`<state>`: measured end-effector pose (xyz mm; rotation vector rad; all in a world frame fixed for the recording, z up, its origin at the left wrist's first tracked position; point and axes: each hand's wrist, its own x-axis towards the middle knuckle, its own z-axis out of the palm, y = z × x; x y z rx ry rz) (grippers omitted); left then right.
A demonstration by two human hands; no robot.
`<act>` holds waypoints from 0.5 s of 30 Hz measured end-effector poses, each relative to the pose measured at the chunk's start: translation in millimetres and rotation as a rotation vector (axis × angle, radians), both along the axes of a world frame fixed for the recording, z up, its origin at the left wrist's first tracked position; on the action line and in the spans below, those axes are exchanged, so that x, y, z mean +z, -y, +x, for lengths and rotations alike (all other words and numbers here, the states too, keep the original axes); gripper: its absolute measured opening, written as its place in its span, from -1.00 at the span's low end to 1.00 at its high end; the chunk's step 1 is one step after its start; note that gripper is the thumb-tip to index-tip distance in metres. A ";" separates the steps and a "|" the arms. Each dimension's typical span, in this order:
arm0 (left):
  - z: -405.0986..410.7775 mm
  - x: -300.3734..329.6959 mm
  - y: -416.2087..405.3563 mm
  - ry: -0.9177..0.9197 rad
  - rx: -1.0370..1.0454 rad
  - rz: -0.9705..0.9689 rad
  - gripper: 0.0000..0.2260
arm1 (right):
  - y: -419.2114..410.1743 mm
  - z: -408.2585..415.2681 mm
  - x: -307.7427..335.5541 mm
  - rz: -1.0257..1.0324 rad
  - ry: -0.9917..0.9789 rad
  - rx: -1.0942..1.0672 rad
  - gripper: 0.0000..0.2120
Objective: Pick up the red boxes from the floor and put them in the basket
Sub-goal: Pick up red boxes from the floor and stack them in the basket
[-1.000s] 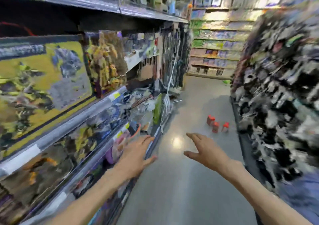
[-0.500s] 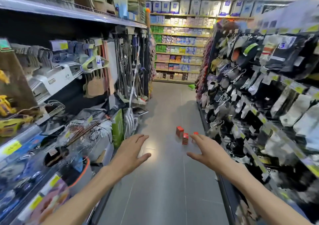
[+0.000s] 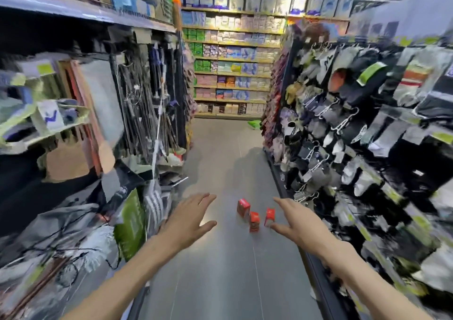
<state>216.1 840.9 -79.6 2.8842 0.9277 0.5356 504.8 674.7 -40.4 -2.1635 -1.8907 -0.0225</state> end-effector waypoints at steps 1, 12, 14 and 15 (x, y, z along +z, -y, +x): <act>17.7 -1.3 -24.2 -0.001 -0.017 -0.003 -0.38 | -21.8 13.0 -2.9 -0.002 -0.005 -0.006 -0.27; 227.8 -49.6 -302.1 -0.064 -0.125 -0.057 -0.37 | -287.8 210.3 -41.8 -0.066 -0.047 -0.104 -0.28; 262.6 -50.7 -352.1 -0.074 -0.139 -0.058 -0.37 | -331.5 243.0 -43.1 -0.064 -0.058 -0.124 -0.28; 278.0 -51.3 -374.8 -0.074 -0.144 -0.059 -0.37 | -352.1 258.0 -42.5 -0.064 -0.057 -0.133 -0.28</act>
